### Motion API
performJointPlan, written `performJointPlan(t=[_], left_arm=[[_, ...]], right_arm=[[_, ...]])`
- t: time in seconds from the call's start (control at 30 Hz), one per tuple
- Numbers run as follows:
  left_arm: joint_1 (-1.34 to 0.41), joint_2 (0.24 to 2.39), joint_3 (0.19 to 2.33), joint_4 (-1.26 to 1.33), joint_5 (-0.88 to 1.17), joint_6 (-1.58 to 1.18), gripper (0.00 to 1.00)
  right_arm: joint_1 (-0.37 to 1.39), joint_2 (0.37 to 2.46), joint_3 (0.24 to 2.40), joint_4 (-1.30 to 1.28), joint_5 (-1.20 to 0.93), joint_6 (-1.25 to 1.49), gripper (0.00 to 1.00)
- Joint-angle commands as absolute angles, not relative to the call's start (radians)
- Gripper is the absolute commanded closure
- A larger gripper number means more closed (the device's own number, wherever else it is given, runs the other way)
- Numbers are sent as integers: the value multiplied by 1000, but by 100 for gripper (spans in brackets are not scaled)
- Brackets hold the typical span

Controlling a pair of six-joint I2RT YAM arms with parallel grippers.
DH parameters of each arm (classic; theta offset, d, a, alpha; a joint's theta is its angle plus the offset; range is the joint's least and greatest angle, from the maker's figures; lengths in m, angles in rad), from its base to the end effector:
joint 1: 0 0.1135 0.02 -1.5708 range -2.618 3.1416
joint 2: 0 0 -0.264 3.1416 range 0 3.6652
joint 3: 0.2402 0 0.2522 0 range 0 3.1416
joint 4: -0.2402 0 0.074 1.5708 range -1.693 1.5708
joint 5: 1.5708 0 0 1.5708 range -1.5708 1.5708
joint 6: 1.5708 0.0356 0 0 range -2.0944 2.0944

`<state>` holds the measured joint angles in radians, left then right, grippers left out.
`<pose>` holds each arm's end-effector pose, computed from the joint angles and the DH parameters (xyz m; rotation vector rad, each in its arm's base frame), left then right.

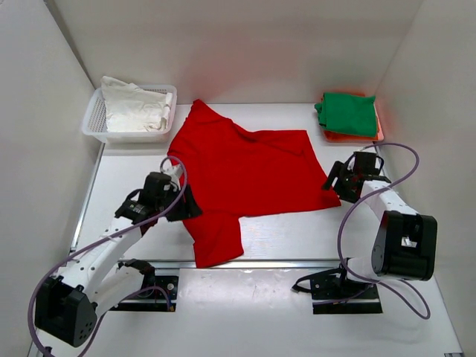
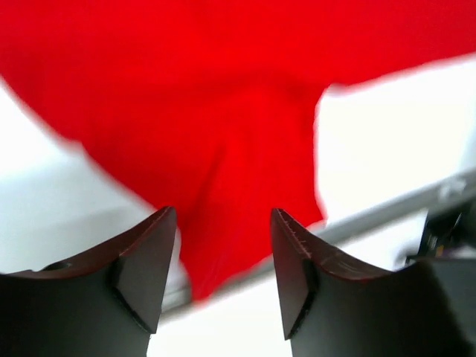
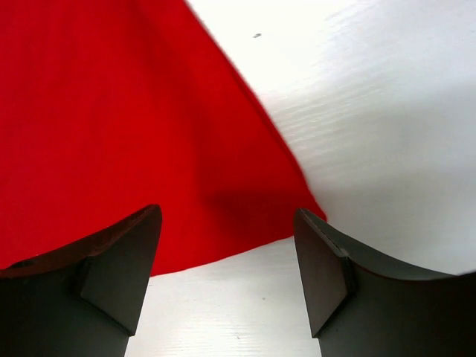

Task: Fold and stack the t-shirts
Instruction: Flatten out the tshirt

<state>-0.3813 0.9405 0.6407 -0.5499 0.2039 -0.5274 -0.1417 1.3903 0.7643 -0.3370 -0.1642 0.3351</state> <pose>0.1718 -0.0767 0.2300 -0.0864 2.5044 -0.6445 0.2667 -0.0322 0.1887 0.5357 2.4816 0.2847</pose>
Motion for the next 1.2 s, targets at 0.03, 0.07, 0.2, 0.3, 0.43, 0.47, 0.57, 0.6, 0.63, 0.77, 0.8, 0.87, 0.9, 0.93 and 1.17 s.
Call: performJointPlan(t=[0.03,0.07,0.2,0.3,0.43,0.47,0.57,0.6,0.63,0.77,0.8,0.87,0.9,0.93,1.17], left_arm=[[-420,925,621,-776,299,-529,35],[-437,919,618,-791,302,-526,34],[-462,930,615,-915,331,-500,32],[-486,933,606,-976,331,-488,32],[-543,902,551,-942,341,-540,32],[-563,904,539,-921,336,-567,31],[-578,852,463,-804,308,-647,32],[-574,845,454,-790,302,-658,32],[-580,841,433,-758,296,-678,31],[-604,859,390,-643,304,-738,32],[-627,876,382,-617,292,-755,32],[-650,908,380,-583,278,-764,32],[-646,923,377,-574,279,-765,33],[-644,926,377,-569,281,-759,34],[-621,905,371,-462,308,-788,89]], right_arm=[[-150,1384,787,-345,-143,295,31],[-147,1396,785,-359,-140,293,29],[-147,1425,793,-354,-143,299,27],[-147,1433,793,-365,-135,301,27],[-152,1427,785,-351,-143,313,27],[-153,1422,779,-353,-144,313,27],[-152,1416,782,-344,-149,319,27],[-150,1417,782,-353,-146,321,26],[-147,1416,781,-342,-147,321,27],[-153,1413,767,-338,-146,328,26],[-153,1419,765,-330,-140,319,26],[-149,1422,770,-340,-138,321,27],[-152,1425,770,-338,-130,322,27],[-150,1433,772,-337,-115,322,26],[-166,1453,747,-291,-92,327,27]])
